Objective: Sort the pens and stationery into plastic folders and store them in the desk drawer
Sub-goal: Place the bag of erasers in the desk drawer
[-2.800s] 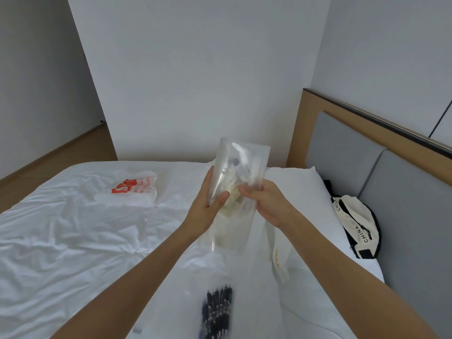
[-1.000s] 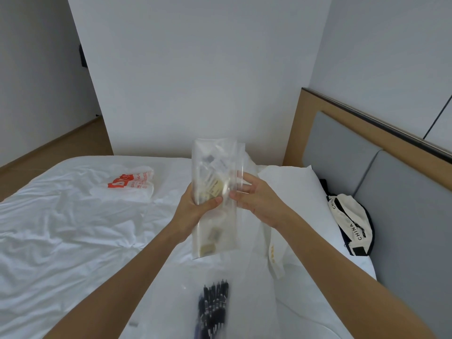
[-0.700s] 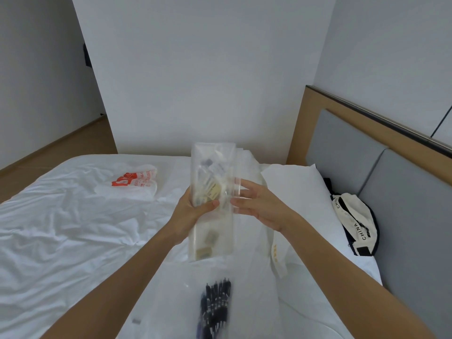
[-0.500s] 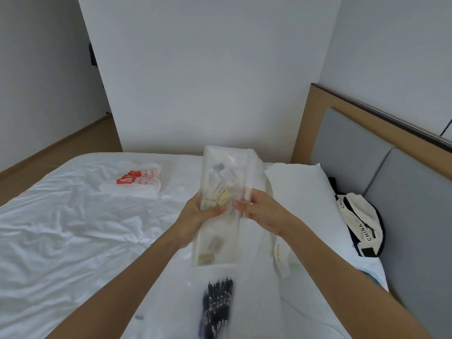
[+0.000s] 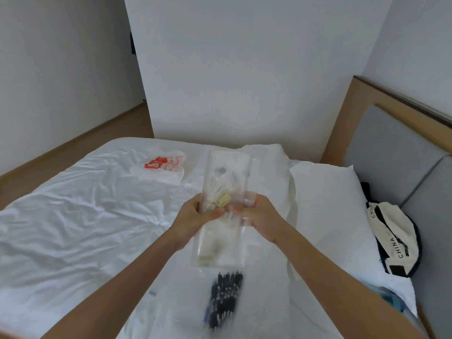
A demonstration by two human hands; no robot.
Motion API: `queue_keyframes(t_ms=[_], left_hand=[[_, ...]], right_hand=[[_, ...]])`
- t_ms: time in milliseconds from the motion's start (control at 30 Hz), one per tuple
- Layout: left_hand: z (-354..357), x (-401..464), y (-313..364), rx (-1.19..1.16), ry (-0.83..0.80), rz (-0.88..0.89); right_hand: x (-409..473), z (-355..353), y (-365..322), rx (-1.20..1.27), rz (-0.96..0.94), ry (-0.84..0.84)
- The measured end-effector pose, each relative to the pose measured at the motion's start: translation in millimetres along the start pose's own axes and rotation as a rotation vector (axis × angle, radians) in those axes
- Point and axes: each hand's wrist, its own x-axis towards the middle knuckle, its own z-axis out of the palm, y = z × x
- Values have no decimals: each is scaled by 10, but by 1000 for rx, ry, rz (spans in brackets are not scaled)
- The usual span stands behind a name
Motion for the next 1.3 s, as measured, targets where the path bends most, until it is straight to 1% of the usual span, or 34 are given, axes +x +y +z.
queue_keyframes(t_ms=[167, 333, 400, 500, 600, 733, 933, 1000, 1133, 1200, 1300], left_hand=[[-64, -190, -86, 173, 165, -5], [-216, -558, -212, 226, 372, -61], [-341, -777, -299, 193, 458, -56], [-588, -1181, -421, 78, 532, -37], [-904, -1672, -524, 49, 568, -58], [-1343, -2285, -638, -45, 542, -127], [-1980, -3000, -780, -68, 558, -165], [-2200, -3201, -797, -50, 611, -151], [-2604, -3632, -731, 19, 748, -64], [-2748, -3906, -711, 16, 841, -22], [-2958, -4384, -703, -44, 976, 23]], right_hand=[[141, 251, 146, 9, 101, -67], [205, 704, 291, 44, 199, -180], [237, 945, 359, 14, 211, -237], [224, 1401, 449, -22, 229, -362], [108, 1921, 527, -38, 245, -475], [-89, 2510, 619, -7, 286, -569], [-190, 3383, 683, 25, 362, -610], [-185, 3703, 684, 21, 362, -632], [-266, 4416, 666, 18, 316, -729], [-353, 4791, 657, -9, 283, -796], [-516, 5399, 668, -57, 239, -943]])
